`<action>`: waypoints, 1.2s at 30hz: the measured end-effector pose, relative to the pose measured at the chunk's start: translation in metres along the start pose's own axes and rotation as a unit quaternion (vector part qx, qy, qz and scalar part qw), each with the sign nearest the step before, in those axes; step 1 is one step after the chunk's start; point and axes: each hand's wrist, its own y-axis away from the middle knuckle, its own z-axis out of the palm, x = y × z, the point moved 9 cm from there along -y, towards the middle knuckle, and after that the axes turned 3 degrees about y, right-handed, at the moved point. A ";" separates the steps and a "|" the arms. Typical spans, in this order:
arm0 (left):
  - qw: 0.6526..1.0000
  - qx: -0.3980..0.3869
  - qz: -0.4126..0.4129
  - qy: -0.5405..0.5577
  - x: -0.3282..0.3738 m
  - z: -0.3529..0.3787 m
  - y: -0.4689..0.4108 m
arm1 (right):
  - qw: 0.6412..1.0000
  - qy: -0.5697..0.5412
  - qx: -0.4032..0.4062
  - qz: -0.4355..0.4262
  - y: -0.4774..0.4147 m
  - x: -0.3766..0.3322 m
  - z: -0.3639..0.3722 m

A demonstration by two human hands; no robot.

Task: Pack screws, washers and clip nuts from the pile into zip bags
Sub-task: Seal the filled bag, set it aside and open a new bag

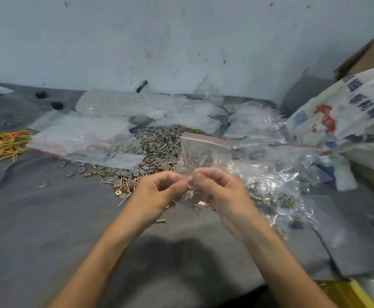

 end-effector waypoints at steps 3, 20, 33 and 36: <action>0.998 -0.010 -0.025 -0.049 -0.014 0.016 -0.011 | 0.997 0.051 0.053 0.001 -0.001 0.004 -0.030; 0.864 0.223 -0.035 -0.450 -0.039 -0.175 -0.046 | 0.779 0.518 0.353 0.011 -0.023 -0.008 -0.171; 0.896 0.196 -0.020 -0.397 -0.012 -0.160 -0.068 | 0.888 0.449 0.056 -0.085 -0.030 0.032 0.012; 0.954 0.181 -0.012 -0.241 0.000 -0.135 -0.038 | 0.961 0.274 -0.030 -0.031 -0.037 0.033 0.049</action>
